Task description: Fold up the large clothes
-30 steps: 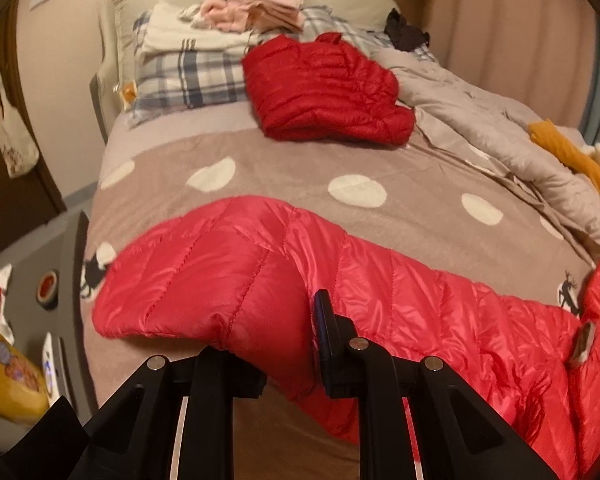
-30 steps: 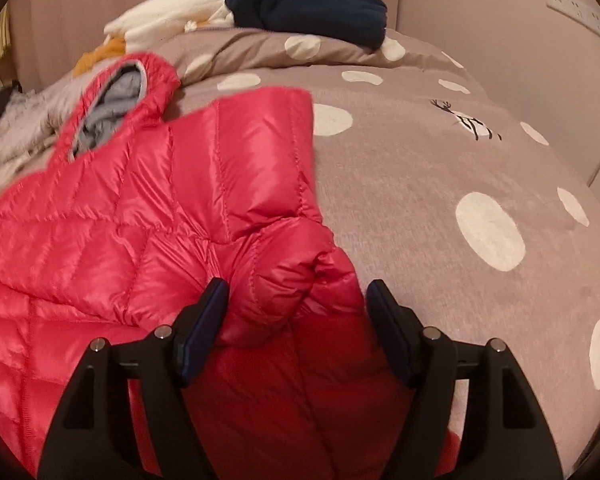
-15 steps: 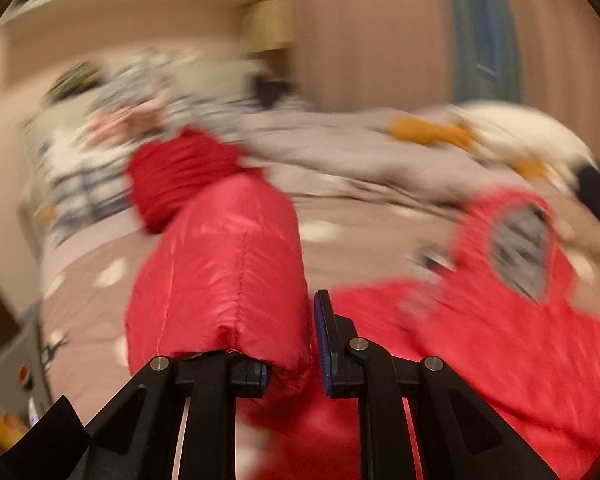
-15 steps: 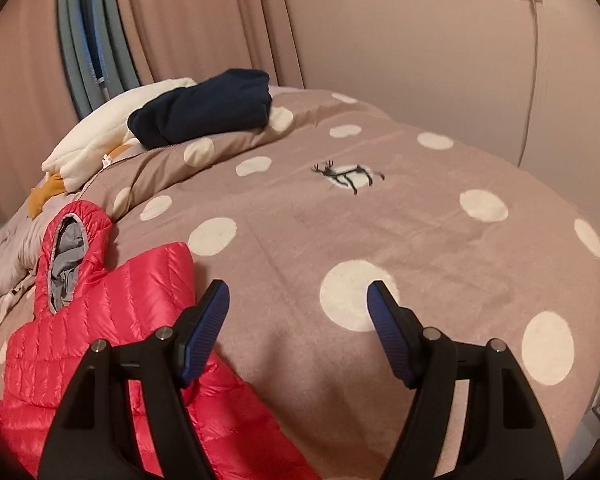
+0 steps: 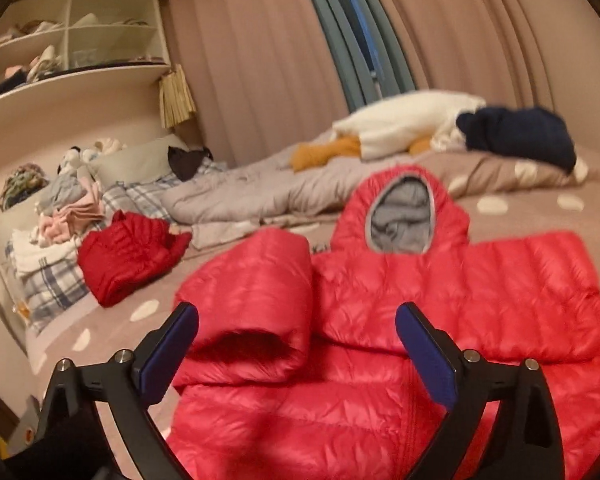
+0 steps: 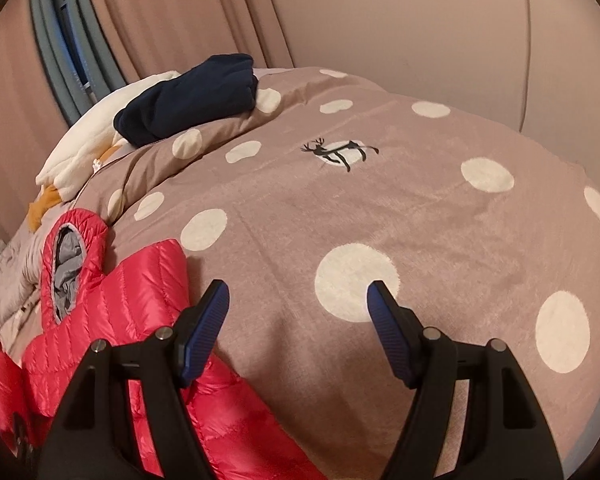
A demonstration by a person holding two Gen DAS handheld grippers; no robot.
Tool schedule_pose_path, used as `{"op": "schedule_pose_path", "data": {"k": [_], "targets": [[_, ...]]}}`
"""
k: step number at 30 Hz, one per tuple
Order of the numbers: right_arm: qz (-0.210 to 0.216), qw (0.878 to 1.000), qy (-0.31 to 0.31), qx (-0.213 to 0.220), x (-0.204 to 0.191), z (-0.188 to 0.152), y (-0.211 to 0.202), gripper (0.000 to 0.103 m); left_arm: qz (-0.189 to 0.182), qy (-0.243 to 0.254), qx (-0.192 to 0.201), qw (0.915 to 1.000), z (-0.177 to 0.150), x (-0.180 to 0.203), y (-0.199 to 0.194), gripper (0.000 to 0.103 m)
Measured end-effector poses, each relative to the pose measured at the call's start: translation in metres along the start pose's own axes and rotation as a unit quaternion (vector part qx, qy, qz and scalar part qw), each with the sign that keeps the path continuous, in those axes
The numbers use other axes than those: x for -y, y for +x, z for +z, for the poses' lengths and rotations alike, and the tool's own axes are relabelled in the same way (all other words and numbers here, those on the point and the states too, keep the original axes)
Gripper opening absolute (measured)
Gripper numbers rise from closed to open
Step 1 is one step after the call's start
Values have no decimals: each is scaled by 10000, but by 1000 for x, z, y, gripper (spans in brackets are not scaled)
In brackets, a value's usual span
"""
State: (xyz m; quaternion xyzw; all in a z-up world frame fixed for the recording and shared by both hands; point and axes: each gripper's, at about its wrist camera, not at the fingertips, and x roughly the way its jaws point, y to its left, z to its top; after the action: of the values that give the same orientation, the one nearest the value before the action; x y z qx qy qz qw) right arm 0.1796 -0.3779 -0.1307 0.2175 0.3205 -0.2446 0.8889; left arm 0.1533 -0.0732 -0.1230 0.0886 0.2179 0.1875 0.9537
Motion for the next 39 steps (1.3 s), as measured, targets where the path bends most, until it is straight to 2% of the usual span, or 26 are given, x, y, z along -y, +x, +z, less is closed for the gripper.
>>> {"op": "schedule_pose_path", "data": {"k": [5,11,15,17,19,23,25,29,32,34,37,39], "targets": [[123,9995,261,-85,3,-2,-3,73,341,-386,82,9986,5,-14,-9,98],[259,9994,180,-140,-7,-8,-8,74,701,-637,66,9955,4,-41,-11,98],[448,9987,-220,-20,-27,-13,-17,75,586,-1153,150,9915,4,-73,-19,98],[500,9972,-538,130,-42,-17,-24,78,537,-1453,263,9876,1,-92,-21,98],[622,9950,-768,137,-57,-24,-28,82,650,-1809,295,9809,-7,-112,-16,98],[1098,9886,-1017,-156,-87,-41,-34,84,1039,-2360,-288,9658,-24,-155,19,98],[1420,9802,-1341,-322,-112,-51,-42,86,1234,-2670,-486,9545,-32,-178,31,98],[2143,9510,-2192,-407,-172,-83,-73,100,1595,-3155,-928,9308,-48,-214,54,98],[2641,9280,-2560,-591,-223,-107,-90,102,1513,-3394,-1311,9191,-58,-226,67,98],[2653,9153,-2975,-581,-257,-124,-96,103,1513,-3568,-1451,9104,-63,-233,70,98],[2661,8850,-3740,-787,-319,-165,-93,103,1503,-3838,-1490,8988,-70,-243,70,98],[2472,8818,-3912,-907,-339,-184,-81,103,1443,-3917,-1567,8951,-72,-247,73,98]]}}
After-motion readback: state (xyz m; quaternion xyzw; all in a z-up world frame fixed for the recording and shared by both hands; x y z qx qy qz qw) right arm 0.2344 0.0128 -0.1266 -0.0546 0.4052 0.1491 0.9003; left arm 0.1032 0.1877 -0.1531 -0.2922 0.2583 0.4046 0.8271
